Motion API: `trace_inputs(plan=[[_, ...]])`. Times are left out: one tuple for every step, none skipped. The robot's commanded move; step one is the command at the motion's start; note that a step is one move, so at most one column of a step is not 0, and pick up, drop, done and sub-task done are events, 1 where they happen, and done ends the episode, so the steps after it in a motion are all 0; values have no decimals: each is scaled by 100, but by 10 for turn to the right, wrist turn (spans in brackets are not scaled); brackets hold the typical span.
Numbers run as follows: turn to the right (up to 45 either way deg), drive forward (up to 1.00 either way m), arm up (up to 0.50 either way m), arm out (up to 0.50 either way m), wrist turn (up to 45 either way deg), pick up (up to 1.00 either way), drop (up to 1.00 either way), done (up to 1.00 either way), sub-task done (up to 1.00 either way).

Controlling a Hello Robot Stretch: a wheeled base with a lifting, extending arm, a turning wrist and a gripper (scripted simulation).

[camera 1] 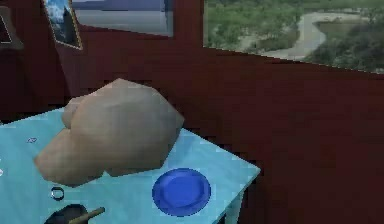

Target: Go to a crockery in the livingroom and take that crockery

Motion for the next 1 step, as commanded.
trace_inputs(plan=[[-450,0,0,0,0,0,0,0,0]])
